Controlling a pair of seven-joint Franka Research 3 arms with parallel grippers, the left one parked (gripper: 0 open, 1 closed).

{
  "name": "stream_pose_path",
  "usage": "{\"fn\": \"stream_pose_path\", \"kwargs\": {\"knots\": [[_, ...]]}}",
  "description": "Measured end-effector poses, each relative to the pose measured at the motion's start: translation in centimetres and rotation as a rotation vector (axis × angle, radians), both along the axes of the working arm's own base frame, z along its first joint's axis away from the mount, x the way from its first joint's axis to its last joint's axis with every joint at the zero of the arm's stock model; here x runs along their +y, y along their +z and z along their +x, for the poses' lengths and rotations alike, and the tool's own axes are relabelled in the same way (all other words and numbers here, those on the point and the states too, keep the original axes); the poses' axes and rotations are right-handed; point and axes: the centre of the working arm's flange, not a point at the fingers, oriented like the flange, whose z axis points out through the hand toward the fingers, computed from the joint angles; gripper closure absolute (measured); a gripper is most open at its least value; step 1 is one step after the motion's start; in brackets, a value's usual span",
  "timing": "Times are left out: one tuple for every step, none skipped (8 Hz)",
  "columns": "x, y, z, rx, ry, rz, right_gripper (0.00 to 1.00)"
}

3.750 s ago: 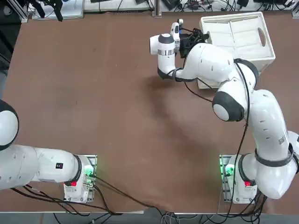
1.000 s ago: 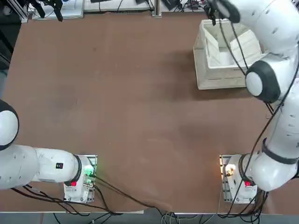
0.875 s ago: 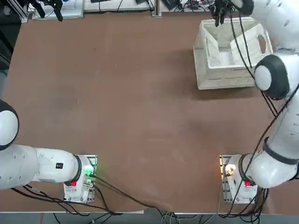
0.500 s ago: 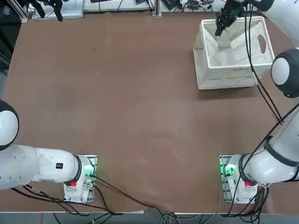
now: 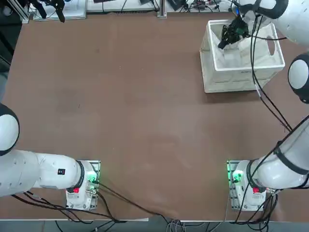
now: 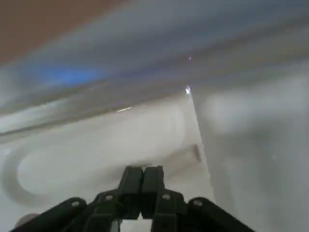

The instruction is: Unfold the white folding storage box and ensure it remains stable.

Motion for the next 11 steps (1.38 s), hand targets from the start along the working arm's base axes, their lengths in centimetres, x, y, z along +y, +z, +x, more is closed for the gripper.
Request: {"fn": "stream_pose_path", "kwargs": {"knots": [[0.5,-1.3,-0.8,0.013,-0.058,0.055,0.98],[1.1,-2.2,-1.4,0.031,-0.099,0.099,0.98],[1.6,-2.6,-1.7,0.044,-0.131,0.137,0.98],[2.3,-2.8,-1.9,0.054,-0.161,0.176,0.98],[2.8,-3.0,-2.1,0.063,-0.197,0.217,0.98],[2.7,-3.3,-2.3,0.073,-0.232,0.245,0.98],[2.4,-3.5,-2.4,0.082,-0.264,0.269,0.98],[2.2,-3.6,-2.4,0.080,-0.273,0.277,0.98],[2.1,-3.2,-2.3,0.066,-0.244,0.256,0.98],[1.7,-2.6,-2.1,0.042,-0.162,0.176,0.98],[0.4,-2.2,-2.2,0.027,-0.070,0.048,0.98]]}}
